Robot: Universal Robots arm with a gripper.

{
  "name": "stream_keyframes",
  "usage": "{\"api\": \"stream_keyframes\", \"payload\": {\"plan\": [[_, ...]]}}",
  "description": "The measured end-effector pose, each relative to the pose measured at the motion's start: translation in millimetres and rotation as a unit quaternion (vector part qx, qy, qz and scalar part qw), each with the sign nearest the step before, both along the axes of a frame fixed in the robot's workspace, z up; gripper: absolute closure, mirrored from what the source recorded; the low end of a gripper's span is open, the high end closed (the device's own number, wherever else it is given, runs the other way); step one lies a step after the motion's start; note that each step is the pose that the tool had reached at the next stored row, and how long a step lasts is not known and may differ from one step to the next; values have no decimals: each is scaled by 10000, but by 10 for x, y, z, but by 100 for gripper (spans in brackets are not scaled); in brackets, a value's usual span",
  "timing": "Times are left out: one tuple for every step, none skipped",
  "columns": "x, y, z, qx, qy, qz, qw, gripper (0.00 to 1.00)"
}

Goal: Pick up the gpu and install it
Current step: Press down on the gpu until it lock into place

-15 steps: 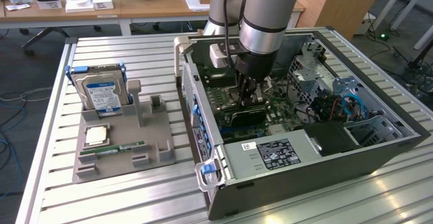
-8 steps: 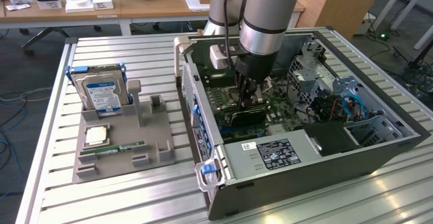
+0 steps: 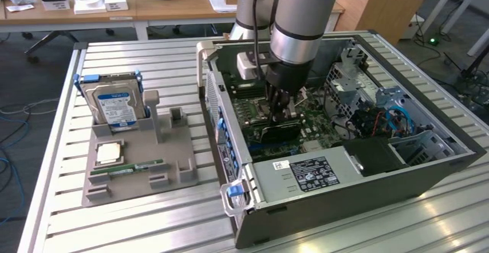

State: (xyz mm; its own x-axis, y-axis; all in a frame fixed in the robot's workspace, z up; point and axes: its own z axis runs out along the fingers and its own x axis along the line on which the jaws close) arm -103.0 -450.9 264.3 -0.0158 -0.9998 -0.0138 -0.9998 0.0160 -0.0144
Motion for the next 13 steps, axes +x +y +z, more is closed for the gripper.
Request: {"api": "stream_keyframes", "payload": {"plan": [[0, 0, -5, -2, 1, 0, 10000, 89], [0, -1, -5, -3, 2, 0, 10000, 89], [-1, -1, -5, -3, 2, 0, 10000, 89], [0, -1, -5, -3, 2, 0, 10000, 89], [0, -1, -6, -3, 2, 0, 10000, 89], [0, -1, -7, -2, 1, 0, 10000, 89], [0, -1, -8, -2, 1, 0, 10000, 89], [0, -1, -10, -2, 1, 0, 10000, 89], [0, -1, -10, -2, 1, 0, 10000, 89], [0, -1, -10, -3, 2, 0, 10000, 89], [0, -1, -10, -2, 2, 0, 10000, 89], [0, -1, -11, -2, 1, 0, 10000, 89], [0, 0, -11, -1, 1, 0, 10000, 89]]}}
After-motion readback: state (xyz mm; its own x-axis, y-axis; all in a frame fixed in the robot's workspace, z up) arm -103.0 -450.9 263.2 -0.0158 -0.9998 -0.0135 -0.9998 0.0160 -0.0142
